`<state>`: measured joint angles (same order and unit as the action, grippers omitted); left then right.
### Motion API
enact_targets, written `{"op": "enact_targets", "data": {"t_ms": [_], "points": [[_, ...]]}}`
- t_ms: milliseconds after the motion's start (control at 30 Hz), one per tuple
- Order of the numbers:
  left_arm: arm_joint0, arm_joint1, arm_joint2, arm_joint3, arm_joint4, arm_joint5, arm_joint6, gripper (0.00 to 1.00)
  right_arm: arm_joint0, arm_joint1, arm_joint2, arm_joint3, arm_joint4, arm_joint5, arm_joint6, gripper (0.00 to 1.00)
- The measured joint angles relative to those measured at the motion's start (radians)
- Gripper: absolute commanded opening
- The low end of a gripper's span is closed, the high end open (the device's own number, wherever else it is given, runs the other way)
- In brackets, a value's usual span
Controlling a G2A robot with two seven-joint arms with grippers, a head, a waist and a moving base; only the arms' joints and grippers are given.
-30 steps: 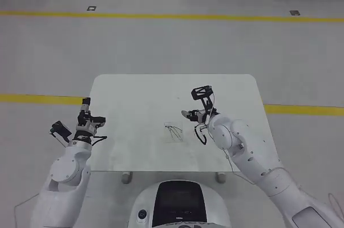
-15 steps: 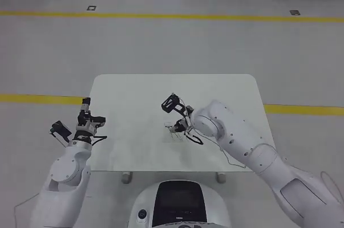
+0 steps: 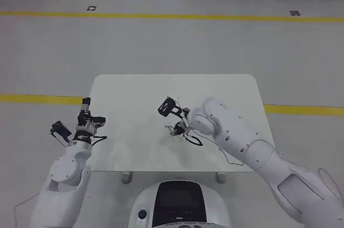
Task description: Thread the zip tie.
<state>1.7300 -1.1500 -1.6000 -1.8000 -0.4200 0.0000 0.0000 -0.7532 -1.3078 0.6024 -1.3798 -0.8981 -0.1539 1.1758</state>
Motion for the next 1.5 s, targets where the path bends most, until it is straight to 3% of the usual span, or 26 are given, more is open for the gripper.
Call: {"op": "enact_targets", "data": {"t_ms": [200,400,767,867,1000,1500], "points": [[0.000,0.000,0.000,0.000,0.000,0.000,0.000,1.00,0.106,-0.072,-0.085,0.160,0.082,-0.050,0.015,1.00],[0.000,0.000,0.000,0.000,0.000,0.000,0.000,1.00,0.171,-0.163,-0.168,0.370,0.159,-0.047,-0.032,1.00],[0.000,0.000,0.000,0.000,0.000,0.000,0.000,1.00,0.169,-0.168,-0.174,0.373,0.153,-0.046,-0.041,1.00],[0.000,0.000,0.000,0.000,0.000,0.000,0.000,1.00,0.157,-0.183,-0.200,0.382,0.119,-0.028,-0.053,1.00],[0.000,0.000,0.000,0.000,0.000,0.000,0.000,1.00,0.163,-0.211,-0.221,0.431,0.135,-0.058,-0.052,1.00],[0.000,0.000,0.000,0.000,0.000,0.000,0.000,1.00,0.146,-0.213,-0.191,0.445,0.182,-0.035,-0.065,1.00]]}}
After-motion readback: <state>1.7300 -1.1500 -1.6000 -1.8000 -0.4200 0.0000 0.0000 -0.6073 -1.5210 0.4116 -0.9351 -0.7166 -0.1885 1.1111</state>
